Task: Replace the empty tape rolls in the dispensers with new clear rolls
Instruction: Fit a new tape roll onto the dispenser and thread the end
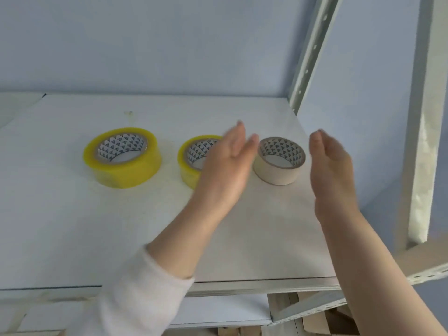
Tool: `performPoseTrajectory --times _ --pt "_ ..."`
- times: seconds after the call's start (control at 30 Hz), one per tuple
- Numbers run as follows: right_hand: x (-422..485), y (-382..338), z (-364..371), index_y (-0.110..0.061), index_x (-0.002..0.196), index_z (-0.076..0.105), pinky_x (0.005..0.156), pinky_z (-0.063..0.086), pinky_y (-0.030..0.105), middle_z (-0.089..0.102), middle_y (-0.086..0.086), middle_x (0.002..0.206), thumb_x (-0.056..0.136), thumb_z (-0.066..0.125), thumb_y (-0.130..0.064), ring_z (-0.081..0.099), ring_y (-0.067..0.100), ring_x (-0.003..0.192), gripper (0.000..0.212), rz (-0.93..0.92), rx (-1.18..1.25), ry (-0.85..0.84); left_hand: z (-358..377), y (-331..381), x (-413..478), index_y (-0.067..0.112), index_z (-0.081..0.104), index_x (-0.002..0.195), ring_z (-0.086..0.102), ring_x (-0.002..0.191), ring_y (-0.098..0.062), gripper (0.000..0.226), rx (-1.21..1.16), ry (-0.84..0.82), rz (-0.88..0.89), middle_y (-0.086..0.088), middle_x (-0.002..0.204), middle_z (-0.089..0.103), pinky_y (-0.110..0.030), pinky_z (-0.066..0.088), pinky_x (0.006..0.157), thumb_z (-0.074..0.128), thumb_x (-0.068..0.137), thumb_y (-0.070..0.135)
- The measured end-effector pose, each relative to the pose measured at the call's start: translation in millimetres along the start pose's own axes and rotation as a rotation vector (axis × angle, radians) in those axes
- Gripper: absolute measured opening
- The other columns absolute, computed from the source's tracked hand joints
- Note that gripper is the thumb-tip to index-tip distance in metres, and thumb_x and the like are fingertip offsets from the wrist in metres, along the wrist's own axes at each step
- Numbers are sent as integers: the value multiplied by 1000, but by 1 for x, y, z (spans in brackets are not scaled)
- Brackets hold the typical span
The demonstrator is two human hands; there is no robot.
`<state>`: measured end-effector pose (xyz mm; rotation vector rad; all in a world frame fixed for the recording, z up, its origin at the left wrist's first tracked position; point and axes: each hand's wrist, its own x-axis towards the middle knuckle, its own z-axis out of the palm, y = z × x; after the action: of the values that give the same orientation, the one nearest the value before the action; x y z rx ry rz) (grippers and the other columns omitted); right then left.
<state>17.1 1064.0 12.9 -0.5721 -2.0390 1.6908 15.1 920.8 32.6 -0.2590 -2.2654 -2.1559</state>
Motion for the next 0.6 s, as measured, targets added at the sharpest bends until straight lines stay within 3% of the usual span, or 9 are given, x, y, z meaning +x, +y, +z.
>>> performPoseTrajectory --times 0.07,0.13,0.2,0.27,0.33,0.4,0.47,0.6 --pt "-20 -11 4 -19 126 55 80 37 -1 54 -11 123 93 45 -33 53 -20 91 37 -129 30 -46 -32 5 -3 9 54 124 55 116 -5 31 -81 211 126 -2 128 58 -24 41 105 50 93 11" --pt "-33 -10 19 -15 123 57 95 43 16 60 -7 120 92 47 -30 58 1 105 36 -123 -20 -179 -61 -5 0 11 55 119 56 118 -12 27 -79 312 74 -6 129 59 -31 40 107 49 93 11" --pt "-38 -4 39 -14 120 56 97 42 26 59 -2 118 92 47 -32 56 11 107 34 -65 -131 -344 -73 -21 5 7 45 132 47 128 -16 39 -8 310 -76 -10 141 49 -36 33 112 48 94 17" --pt "-37 7 56 -24 98 51 81 39 21 52 -6 96 93 44 -36 49 8 90 15 -10 -216 -453 -74 -35 9 6 33 141 36 136 -17 52 97 244 -192 -9 150 36 -38 27 116 46 95 26" --pt "-34 12 67 -16 88 49 70 36 21 47 -6 81 94 41 -35 45 11 83 22 -8 -241 -459 -77 -45 11 7 41 135 40 132 -17 57 140 186 -256 -6 144 42 -41 25 116 47 90 40" --pt "-30 15 73 -3 112 56 90 44 27 62 3 107 94 41 -34 54 18 106 39 2 -221 -415 -81 -49 12 11 55 102 51 107 -17 42 98 156 -276 -4 112 55 -42 31 111 45 81 45" --pt "-29 15 79 -7 128 51 102 41 32 59 7 127 93 44 -33 53 19 118 44 32 -179 -365 -82 -47 11 17 57 85 55 100 -19 24 38 125 -282 -4 99 58 -39 37 106 43 91 35" --pt "-34 12 80 -13 113 54 98 46 33 61 7 118 89 53 -32 58 19 108 30 122 -3 -310 -83 -45 4 15 63 97 58 114 -17 23 -65 143 -245 -5 112 66 -40 39 108 41 97 20"
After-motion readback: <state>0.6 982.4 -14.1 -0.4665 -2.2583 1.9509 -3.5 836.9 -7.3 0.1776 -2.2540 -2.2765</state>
